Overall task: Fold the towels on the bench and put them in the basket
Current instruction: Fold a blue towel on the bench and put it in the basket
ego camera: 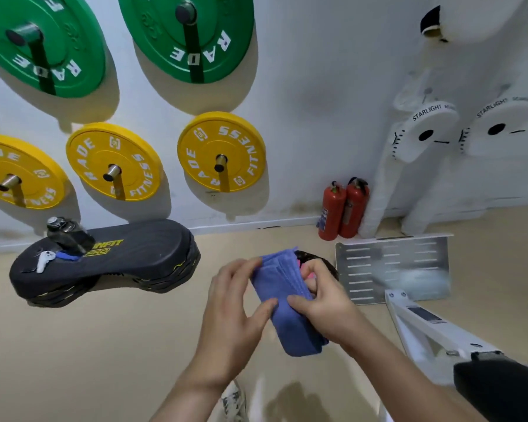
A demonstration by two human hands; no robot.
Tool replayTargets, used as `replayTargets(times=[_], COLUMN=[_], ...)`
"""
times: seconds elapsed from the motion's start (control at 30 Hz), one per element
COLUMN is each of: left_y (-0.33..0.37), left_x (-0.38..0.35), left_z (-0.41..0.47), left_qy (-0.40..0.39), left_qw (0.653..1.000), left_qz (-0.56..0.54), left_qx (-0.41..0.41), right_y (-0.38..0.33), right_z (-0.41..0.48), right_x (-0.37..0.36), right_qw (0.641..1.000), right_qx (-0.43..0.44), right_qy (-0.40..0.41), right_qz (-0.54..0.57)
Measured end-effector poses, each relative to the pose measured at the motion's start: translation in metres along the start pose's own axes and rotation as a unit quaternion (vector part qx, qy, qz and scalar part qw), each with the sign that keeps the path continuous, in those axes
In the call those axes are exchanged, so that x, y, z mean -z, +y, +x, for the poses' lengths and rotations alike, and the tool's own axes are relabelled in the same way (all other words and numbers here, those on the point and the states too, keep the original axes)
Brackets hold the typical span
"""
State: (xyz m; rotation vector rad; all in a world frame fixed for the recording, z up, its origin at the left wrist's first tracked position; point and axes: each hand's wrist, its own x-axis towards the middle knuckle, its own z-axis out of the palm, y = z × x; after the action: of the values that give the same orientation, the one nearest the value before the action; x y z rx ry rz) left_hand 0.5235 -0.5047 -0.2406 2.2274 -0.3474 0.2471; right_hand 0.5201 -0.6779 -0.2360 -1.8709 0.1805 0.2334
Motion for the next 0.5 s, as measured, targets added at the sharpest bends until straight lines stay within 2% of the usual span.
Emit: replayTargets(times=[0.03, 0.1, 0.2, 0.27, 0.4, 0.5], left_y=[-0.017, -0.05, -0.097, -0.123, -0.167, -0.195], left_x=[0.003, 0.003, -0.011, -0.027, -0.071, -0.113], left_z=[0.026, 0.073, 0.132, 0.167, 0.226, 0.259], left_qy=[-0.022, -0.129, -0.257, -0.281, -0.333, -0.385], left_qw=[0.999, 0.981, 0.949, 0.944, 0.925, 0.911], left_qz=[-0.018, -0.101, -0.133, -0.127, -0.138, -0.114], left_qx=[0.034, 0.107, 0.123, 0.115, 0.122, 0.095], right_y=[0.0, -0.001, 0.001, 0.006, 0.033, 0.074], right_z=[0.018, 0.054, 0.113, 0.148, 0.204, 0.244], right_x=[-0.005, -0.017, -0.037, -0.046, -0.054, -0.053], right_qw=[1.0, 0.997, 0.985, 0.982, 0.989, 0.982], right_qx=[0.002, 0.006, 0.005, -0.022, -0.093, -0.146], right_qy=[-0.006, -0.015, -0.001, 0.005, 0.047, 0.069], right_qz=[-0.023, -0.079, -0.172, -0.188, -0.105, -0.1])
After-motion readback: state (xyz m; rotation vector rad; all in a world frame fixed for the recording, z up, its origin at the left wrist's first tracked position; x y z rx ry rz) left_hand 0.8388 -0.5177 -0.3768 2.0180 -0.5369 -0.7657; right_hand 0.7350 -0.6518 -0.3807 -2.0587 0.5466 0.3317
